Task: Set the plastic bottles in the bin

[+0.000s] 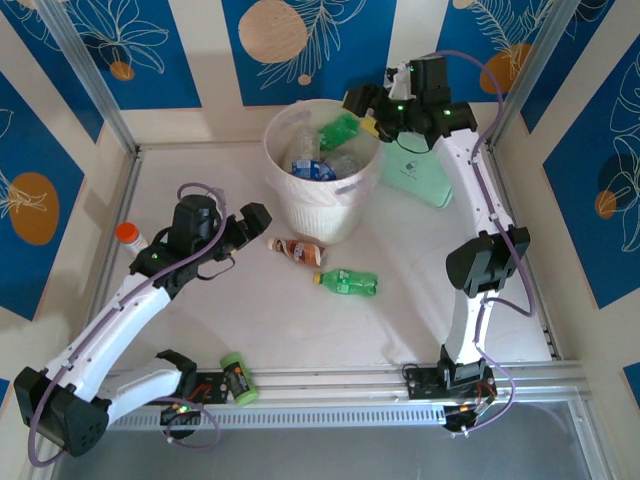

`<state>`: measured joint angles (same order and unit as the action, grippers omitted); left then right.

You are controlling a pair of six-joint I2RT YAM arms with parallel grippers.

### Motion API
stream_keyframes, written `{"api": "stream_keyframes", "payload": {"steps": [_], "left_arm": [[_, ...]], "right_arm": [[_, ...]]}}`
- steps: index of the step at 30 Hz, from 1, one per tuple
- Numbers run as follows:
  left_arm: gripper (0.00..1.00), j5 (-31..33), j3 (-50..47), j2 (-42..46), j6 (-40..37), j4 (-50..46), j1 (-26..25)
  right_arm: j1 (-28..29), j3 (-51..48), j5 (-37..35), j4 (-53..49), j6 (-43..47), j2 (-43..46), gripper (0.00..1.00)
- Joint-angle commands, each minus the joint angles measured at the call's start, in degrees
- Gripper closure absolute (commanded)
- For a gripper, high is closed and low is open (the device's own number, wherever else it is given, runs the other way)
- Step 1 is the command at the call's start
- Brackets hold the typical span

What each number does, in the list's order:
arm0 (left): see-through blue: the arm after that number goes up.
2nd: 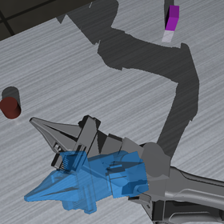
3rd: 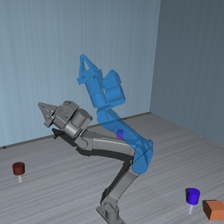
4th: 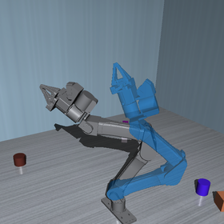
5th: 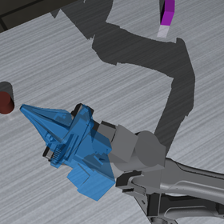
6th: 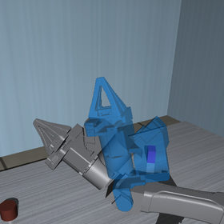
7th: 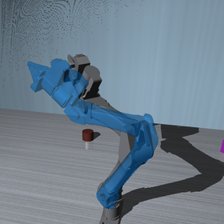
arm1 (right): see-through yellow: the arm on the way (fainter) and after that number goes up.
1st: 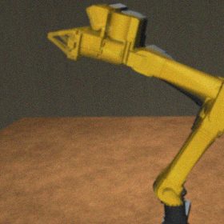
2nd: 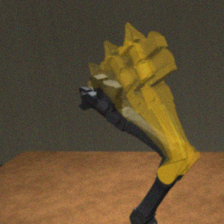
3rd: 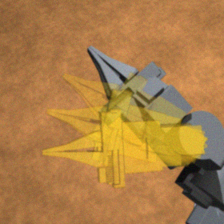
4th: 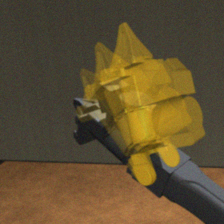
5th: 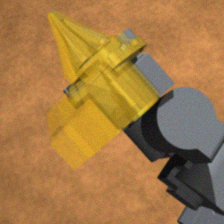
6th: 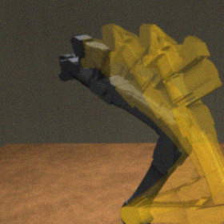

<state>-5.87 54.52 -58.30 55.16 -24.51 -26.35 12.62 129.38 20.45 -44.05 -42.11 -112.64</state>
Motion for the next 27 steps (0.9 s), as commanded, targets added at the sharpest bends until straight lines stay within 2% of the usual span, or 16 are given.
{"api": "stream_keyframes", "payload": {"steps": [1,6,9,16,23,27], "left_arm": [[0.03,0.16,-0.88,0.13,0.51,0.59,0.42],[0.1,0.46,-2.49,-0.71,3.35,2.12,0.42],[0.14,0.18,-5.81,-1.1,8.85,6.21,0.42],[0.25,0.66,-12.85,-4.56,23.15,16.93,0.46],[0.38,5.25,-8.52,-13.8,26.65,12.4,0.42],[0.4,6.39,-4.63,-20.91,28.36,10.06,0.42]], "right_arm": [[-0.89,3.64,-1.01,-3.3,1.3,0.84,0.17],[-0.52,2.05,-3.16,-4.95,3.04,4.48,0.18],[0.74,-2.5,-4.56,-4.5,4.84,9.34,0.19],[5.61,-24.77,-5.39,1.54,7.47,28.53,0.19],[9.75,-44.68,-8.31,2.93,5.97,44.71,0.2],[10.47,-51.69,-9.44,1.95,4.38,50.11,0.2]]}}
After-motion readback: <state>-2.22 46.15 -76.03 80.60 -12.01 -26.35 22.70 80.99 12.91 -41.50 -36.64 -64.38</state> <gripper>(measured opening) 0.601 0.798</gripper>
